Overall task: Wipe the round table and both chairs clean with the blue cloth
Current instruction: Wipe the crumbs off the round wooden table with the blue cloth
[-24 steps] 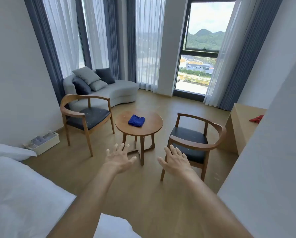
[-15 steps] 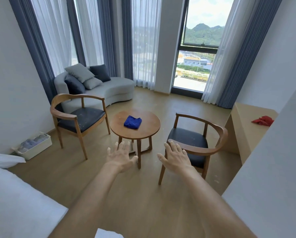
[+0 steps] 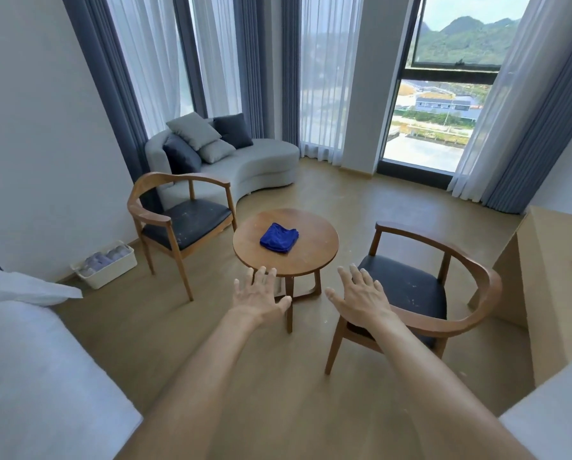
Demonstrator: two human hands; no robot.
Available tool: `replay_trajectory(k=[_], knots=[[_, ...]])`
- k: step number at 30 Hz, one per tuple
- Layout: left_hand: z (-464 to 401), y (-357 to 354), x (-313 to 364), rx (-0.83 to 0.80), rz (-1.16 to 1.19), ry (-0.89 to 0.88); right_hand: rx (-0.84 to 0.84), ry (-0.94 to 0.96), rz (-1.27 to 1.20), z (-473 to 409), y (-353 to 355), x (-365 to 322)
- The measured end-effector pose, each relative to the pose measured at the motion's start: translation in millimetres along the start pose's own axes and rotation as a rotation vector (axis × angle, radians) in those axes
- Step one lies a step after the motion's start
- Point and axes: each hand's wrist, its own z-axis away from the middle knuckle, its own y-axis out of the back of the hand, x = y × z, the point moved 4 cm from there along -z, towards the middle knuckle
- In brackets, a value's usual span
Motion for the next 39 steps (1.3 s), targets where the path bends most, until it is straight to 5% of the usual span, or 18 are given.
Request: replay_trajectory(k=[17, 39], knots=[[-108, -26, -64, -0.041, 0.057, 0.234, -0.196, 0.209, 0.037, -126, -44, -37], [-439, -9, -183, -0.216, 0.062, 0.116, -0.359, -0.02, -0.069, -423, -128, -105]])
